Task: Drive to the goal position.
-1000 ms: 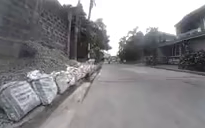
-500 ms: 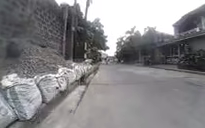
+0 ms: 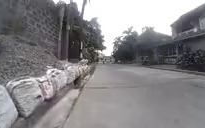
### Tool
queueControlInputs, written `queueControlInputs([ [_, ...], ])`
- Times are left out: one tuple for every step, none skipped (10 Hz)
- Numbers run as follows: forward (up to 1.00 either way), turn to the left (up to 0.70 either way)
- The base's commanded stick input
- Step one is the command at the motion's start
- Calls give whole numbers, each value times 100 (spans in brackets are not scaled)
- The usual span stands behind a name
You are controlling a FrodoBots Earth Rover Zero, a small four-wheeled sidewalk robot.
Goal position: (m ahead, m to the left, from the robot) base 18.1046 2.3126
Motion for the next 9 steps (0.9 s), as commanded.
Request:
queueControlInputs([
  [70,0],
  [70,0],
  [70,0],
  [70,0],
  [70,0],
  [70,0],
  [70,0],
  [70,0],
  [70,0],
])
